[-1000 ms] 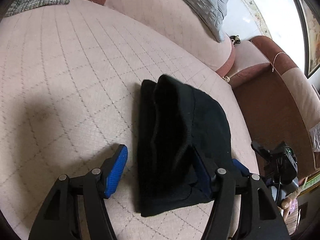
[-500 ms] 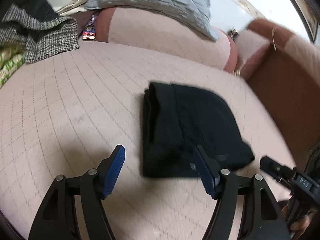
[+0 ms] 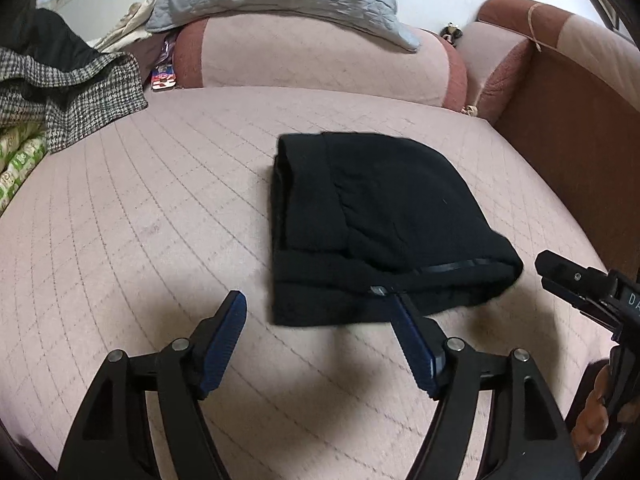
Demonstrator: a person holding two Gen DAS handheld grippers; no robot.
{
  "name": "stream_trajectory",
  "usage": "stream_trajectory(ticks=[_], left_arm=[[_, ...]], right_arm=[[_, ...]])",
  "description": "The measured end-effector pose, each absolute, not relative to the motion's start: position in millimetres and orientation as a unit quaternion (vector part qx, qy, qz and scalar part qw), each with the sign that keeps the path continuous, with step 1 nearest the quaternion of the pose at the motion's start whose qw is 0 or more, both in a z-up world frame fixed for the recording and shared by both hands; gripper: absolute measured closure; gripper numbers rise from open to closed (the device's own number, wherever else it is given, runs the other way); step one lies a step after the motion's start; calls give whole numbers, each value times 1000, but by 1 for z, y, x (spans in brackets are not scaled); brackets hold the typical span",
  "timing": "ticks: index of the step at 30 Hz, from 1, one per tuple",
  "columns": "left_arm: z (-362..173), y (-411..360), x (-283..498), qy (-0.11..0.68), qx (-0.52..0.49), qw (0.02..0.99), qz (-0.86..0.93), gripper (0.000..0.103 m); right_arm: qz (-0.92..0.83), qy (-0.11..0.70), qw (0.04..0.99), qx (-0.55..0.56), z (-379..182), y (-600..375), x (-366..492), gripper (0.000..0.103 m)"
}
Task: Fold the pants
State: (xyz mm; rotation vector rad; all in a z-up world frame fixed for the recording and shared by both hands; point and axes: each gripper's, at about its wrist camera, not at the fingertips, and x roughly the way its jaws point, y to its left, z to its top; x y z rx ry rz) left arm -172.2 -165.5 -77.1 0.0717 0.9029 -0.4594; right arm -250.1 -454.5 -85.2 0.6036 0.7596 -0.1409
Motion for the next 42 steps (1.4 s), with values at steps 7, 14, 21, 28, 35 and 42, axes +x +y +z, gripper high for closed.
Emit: stream_trajectory(ticks=[7, 14, 21, 28, 35, 42], left_arm=[[-69, -163, -118, 461, -11, 861, -217, 25], [-91, -171, -46, 505, -50, 827, -242, 24], [-118, -183, -31, 511, -120, 793, -309, 8], [-119, -213, -45, 501, -103, 781, -359, 53], [-112, -206, -35, 513, -153, 758, -372, 69], [-87, -196, -23, 482, -179, 772, -374, 70]], right_arm=[[-39, 417, 858, 298, -78, -477, -180, 33], [-22, 446, 836, 318, -94, -490, -117, 33], [26, 452, 818, 355, -125, -485, -98, 33], [81, 438, 800, 402, -135, -487, -87, 53], [93, 421, 820, 377, -110, -475, -86, 74], [92, 383, 863, 317, -64, -456, -82, 76]])
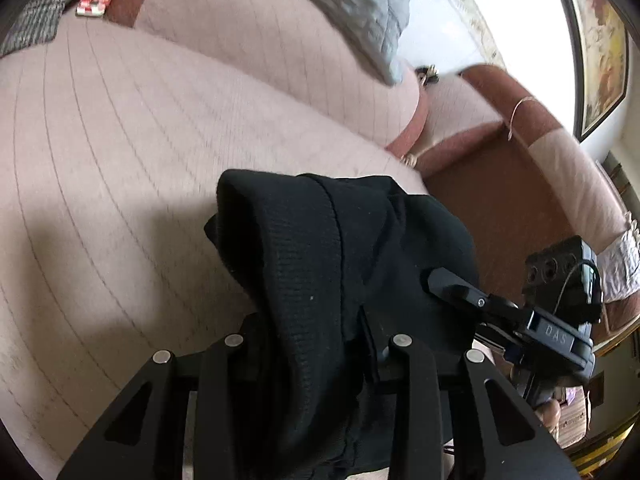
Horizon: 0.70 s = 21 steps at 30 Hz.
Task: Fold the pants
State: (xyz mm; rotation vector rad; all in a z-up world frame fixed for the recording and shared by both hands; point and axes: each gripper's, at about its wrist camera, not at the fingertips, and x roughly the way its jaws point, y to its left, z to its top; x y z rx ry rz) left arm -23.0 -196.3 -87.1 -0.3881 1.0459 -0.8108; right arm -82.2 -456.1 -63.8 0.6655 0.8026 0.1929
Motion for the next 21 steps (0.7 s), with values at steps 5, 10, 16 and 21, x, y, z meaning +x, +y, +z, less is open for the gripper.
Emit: stream_trajectory(ticks=[5, 10, 16, 21], left_arm=[[-72, -196, -10, 464, -172, 788, -367, 70], [-73, -202, 8, 458, -154, 804, -346, 70], [-91, -207, 26, 473, -151, 799, -337, 70], [-106, -211, 32, 491, -139, 799, -317, 66]], right_arm=[[95, 373, 869, 309, -52, -454, -65, 76], [91, 372, 873, 302, -53, -454, -39, 76], [85, 380, 871, 301, -66, -457, -27, 76], [64, 398, 869, 289, -83, -459, -20, 76]])
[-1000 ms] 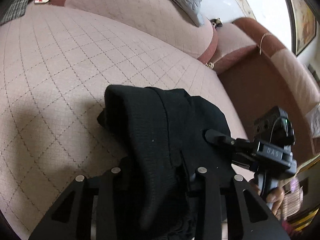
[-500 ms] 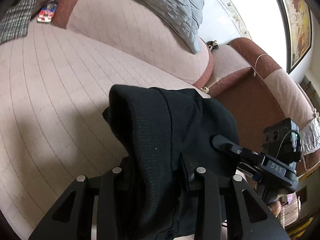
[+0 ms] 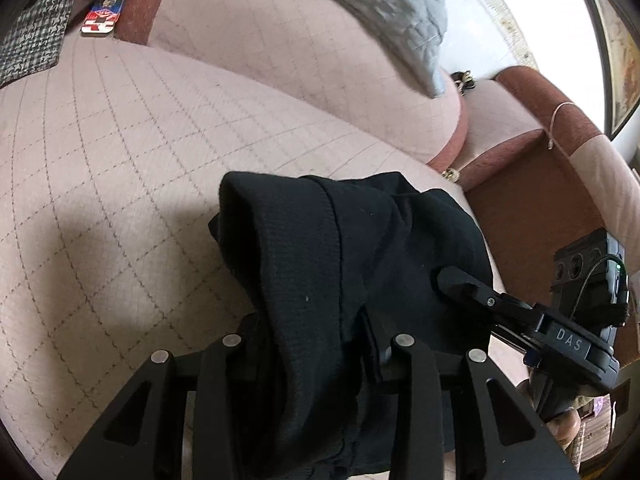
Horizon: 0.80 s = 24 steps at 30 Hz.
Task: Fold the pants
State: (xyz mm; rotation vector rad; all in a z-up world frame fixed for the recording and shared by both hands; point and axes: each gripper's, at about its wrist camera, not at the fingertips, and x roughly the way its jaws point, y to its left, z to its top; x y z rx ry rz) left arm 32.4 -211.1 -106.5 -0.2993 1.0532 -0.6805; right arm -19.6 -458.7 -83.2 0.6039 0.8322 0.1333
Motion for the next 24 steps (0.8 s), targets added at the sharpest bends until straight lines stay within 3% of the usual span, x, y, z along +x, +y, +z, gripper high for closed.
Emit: stream_trajectory(ticks=[5, 10, 14, 18, 20, 24], left_arm=[[-110, -190, 42, 505, -190, 786, -303, 57], [-83, -160, 47, 467, -253, 798, -284, 56], [-71, -170, 35, 450, -262, 796, -310, 52], [-77, -191, 26, 452, -232, 797, -327, 41], [-89, -197, 28, 474, -219, 790, -321, 41], [-100, -203, 28, 478, -176, 807, -299, 42]], right_arm=[[13, 407, 867, 286, -93, -471, -20, 56], [3, 362, 874, 325, -71, -498, -33, 52], [96, 331, 832, 434, -69, -512, -40, 52], [139, 348, 795, 476, -85, -507, -37, 49], [133, 368, 782, 486, -100, -505, -33, 45], [117, 383, 768, 500, -121, -505, -28, 47]])
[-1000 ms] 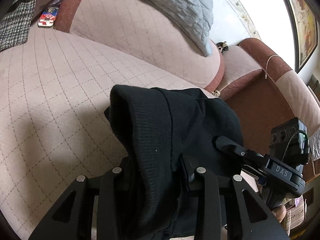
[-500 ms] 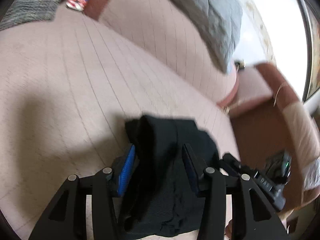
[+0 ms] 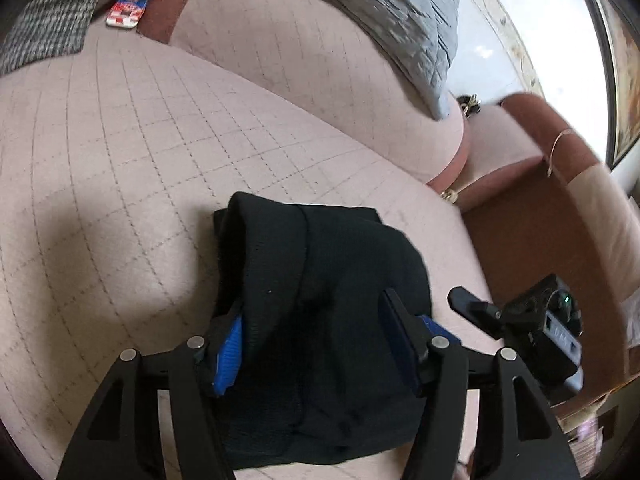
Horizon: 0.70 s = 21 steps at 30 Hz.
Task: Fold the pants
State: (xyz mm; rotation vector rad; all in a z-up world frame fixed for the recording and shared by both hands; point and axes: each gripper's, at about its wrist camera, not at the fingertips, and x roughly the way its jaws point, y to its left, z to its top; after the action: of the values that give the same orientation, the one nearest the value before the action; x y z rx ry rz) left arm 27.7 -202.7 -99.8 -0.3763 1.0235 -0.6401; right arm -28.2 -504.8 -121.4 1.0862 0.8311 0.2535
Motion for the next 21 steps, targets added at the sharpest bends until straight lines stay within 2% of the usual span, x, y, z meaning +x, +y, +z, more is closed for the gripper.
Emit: stream_trajectory(ticks=[3, 6, 9, 13, 17, 21], left_arm=[[-99, -196, 32, 477, -185, 810, -288, 41], [-109, -176, 44, 495, -242, 789, -272, 41], [-109, -152, 43, 501, -269, 787, -236, 41], [-94, -138, 16, 491, -237, 809, -222, 36], [-79, -137, -23, 462, -155, 852, -194, 35], [-70, -141, -70, 423, -97, 885, -167, 34]], right_arm=[[111, 376, 776, 493, -119, -507, -29, 47], [93, 368, 795, 474, -109, -512, -40, 45], [67, 360, 807, 464, -100, -513, -56, 40], [36, 362, 825, 433, -85, -501, -83, 37], [5, 355, 858, 371, -69, -478, -118, 35], [-24, 361, 871, 333, -76, -454, -156, 33]])
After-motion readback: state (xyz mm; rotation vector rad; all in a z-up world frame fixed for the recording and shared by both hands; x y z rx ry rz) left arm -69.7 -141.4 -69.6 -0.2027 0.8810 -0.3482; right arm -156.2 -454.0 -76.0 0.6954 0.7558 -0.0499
